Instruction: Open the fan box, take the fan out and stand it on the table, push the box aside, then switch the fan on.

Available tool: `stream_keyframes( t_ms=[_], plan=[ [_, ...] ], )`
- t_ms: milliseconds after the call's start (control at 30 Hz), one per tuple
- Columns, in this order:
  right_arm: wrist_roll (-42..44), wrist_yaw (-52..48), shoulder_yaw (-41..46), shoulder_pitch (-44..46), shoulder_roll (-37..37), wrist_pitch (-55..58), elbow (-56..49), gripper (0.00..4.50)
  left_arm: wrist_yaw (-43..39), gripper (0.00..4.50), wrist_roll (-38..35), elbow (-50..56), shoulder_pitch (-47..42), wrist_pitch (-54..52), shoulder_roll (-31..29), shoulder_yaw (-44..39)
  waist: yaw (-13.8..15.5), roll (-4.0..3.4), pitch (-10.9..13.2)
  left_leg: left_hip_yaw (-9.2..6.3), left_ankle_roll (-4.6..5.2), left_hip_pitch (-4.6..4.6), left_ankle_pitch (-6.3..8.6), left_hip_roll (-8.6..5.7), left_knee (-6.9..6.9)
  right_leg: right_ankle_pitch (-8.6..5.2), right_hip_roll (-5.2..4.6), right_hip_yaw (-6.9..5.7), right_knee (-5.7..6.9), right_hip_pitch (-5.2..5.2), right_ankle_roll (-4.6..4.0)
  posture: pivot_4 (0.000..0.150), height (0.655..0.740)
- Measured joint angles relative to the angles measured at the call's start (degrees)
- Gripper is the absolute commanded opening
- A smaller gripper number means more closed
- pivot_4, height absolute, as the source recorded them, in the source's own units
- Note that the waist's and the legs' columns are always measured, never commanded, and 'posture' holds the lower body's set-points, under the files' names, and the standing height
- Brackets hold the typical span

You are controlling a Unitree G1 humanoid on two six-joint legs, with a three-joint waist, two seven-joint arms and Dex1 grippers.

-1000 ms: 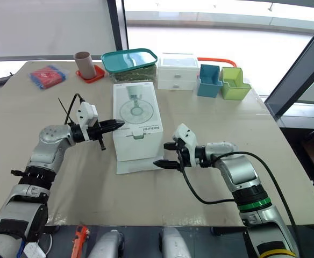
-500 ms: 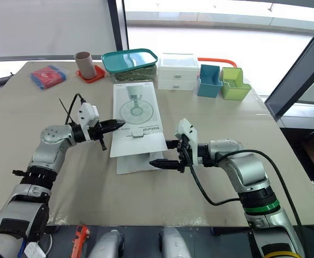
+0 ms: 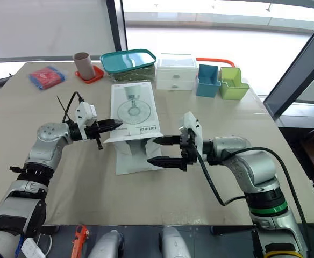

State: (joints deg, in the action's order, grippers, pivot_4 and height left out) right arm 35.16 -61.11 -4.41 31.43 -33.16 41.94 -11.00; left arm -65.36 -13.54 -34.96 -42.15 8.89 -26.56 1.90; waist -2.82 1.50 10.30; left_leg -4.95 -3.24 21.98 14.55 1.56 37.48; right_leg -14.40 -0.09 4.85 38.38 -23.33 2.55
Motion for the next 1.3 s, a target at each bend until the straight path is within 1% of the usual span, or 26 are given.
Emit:
stream_keyframes(
  t_ms=[367, 567, 800, 900, 1000, 1200, 1300],
  plan=[
    [-3.19, 4.45, -0.01, 4.83, 4.98, -3.54, 9.92, 3.98, 0.01, 0.0, 0.0, 0.92, 0.28, -0.56, -1.41, -0.1, -0.12, -0.02, 0.01, 0.0, 0.0, 0.01, 0.0, 0.02, -0.01, 0.01, 0.02, 0.0, 0.05, -0.04, -0.03, 0.15, 0.74],
    [-4.25, 5.94, -0.01, 5.95, 7.38, -5.11, 12.65, 3.98, 1.49, 0.0, -0.31, 4.03, 1.97, -2.79, -3.19, -1.31, -0.3, -0.03, 0.02, -0.01, 0.0, 0.02, 0.0, 0.05, -0.04, 0.02, 0.03, -0.02, 0.1, -0.1, -0.05, 0.15, 0.74],
    [-5.85, 6.33, -0.1, 7.22, 8.34, -6.48, 14.72, 3.98, 3.34, 0.0, -0.44, 5.26, 3.95, -4.47, -4.73, -2.88, -0.22, -0.06, 0.05, -0.02, 0.0, 0.1, 0.0, 0.04, -0.04, 0.02, 0.01, -0.03, 0.1, -0.15, -0.04, 0.15, 0.74],
    [-6.84, 6.35, -0.36, 7.3, 9.01, -7.6, 15.66, 3.98, 5.32, 0.0, -0.64, 7.96, 4.16, -5.82, -6.08, -4.61, -0.04, -0.05, 0.06, -0.02, 0.0, 0.17, 0.0, 0.04, -0.05, 0.02, -0.01, -0.05, 0.08, -0.21, -0.04, 0.15, 0.74],
    [-8.32, 6.43, -0.61, 7.34, 9.69, -8.47, 16.6, 3.98, 6.51, 0.0, -2.71, 12.85, 4.13, -8.02, -6.51, -6.51, -0.01, -0.06, 0.07, -0.01, 0.0, 0.17, 0.0, 0.03, -0.06, 0.02, -0.03, -0.05, 0.09, -0.2, -0.04, 0.15, 0.74],
    [-10.64, 6.98, -2.0, 7.57, 10.4, -9.49, 17.86, 3.98, 5.9, 0.0, -5.54, 19.14, 4.13, -12.54, -5.87, -5.96, -0.01, -0.06, 0.07, -0.01, 0.0, 0.18, 0.0, 0.03, -0.05, 0.02, -0.02, -0.05, 0.08, -0.21, -0.04, 0.15, 0.74],
    [-10.85, 7.13, -2.04, 7.59, 10.45, -9.6, 17.93, 3.98, 4.85, 0.0, -5.6, 19.86, 4.12, -13.33, -5.12, -4.28, -0.02, -0.06, 0.07, -0.01, 0.0, 0.16, 0.0, 0.03, -0.05, 0.02, -0.02, -0.05, 0.08, -0.2, -0.04, 0.15, 0.74]
  ],
)
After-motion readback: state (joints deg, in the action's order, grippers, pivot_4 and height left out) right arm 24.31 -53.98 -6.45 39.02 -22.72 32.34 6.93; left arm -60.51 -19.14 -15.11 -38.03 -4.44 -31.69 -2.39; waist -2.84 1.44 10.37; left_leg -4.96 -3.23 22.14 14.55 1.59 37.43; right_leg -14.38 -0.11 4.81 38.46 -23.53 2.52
